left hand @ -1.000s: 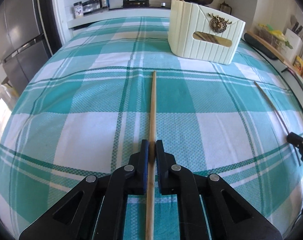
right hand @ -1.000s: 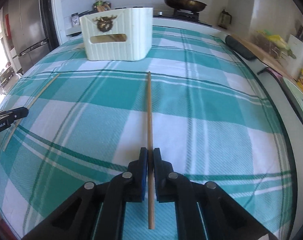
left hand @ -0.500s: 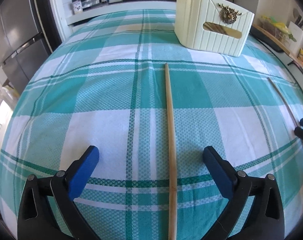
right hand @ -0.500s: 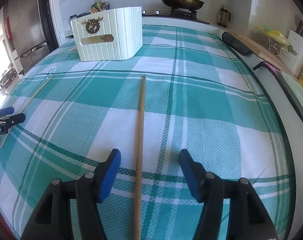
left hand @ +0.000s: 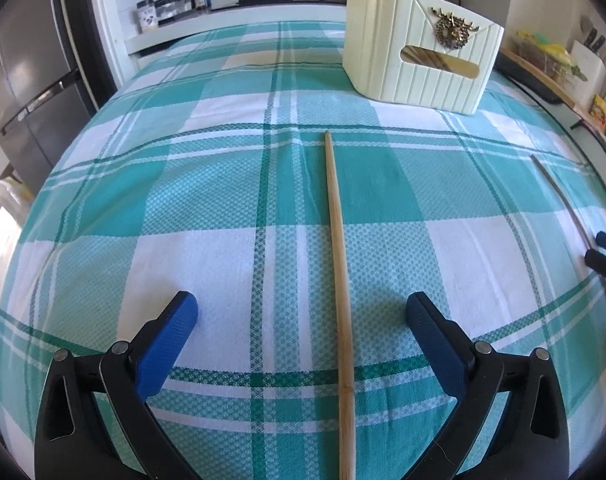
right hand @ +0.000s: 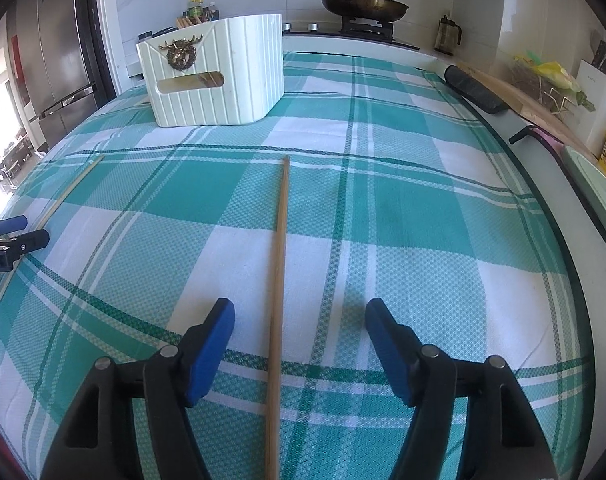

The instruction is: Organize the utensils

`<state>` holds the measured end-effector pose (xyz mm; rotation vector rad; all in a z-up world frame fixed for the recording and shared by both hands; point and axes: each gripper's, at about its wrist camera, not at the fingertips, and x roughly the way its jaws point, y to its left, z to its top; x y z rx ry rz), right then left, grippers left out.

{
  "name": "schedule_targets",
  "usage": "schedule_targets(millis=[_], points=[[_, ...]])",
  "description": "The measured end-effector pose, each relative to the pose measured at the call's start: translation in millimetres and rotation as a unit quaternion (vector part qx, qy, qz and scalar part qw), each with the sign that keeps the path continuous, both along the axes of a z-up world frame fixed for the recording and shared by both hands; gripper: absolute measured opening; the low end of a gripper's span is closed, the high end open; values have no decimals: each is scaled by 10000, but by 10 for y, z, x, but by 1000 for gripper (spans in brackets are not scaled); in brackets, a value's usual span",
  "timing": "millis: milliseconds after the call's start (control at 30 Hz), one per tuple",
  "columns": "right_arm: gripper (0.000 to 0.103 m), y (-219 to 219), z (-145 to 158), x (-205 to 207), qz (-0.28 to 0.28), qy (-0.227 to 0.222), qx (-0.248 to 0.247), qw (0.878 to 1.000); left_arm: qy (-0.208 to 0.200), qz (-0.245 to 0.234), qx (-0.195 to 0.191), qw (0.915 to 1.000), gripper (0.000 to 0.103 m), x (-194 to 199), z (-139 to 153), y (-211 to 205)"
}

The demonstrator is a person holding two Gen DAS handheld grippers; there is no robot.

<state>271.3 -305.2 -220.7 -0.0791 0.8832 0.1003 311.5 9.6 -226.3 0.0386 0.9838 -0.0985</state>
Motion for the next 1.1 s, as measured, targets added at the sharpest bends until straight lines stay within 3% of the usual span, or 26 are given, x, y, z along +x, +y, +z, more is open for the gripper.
schedule_targets(millis=[267, 467, 533, 600, 633, 667, 700, 733, 900, 1100], points=[[69, -21, 52, 75, 435, 672, -171, 9966, 464, -649, 138, 9967, 102, 259, 30, 17], [64, 160, 68, 476, 658, 802, -318, 9941, 708, -859, 128, 9937, 98, 656, 26, -89], [55, 209, 75, 648, 647, 794, -272, 9944, 759, -871, 146, 9932, 90, 771, 51, -117], [31, 244, 97, 836, 566, 753, -249, 9952, 764, -930, 133, 9926, 62, 847, 95, -147], [22, 244, 103, 915, 565, 734, -236, 9954, 750, -939, 139, 9927, 56, 869, 114, -157], [10, 250, 108, 978, 542, 664, -292, 9959, 739, -938, 144, 9927, 42, 886, 125, -162], [7, 248, 107, 1035, 506, 620, -303, 9963, 715, -944, 125, 9929, 20, 897, 135, -165], [7, 235, 101, 1073, 461, 601, -228, 9969, 710, -982, 37, 9926, 9, 900, 140, -165], [6, 214, 252, 1052, 360, 425, 259, 9981, 413, -790, -94, 9960, 5, 770, 281, -79], [6, 233, 858, 543, 529, -293, 707, 9957, -466, -710, -613, 9945, 5, 315, 950, 68]])
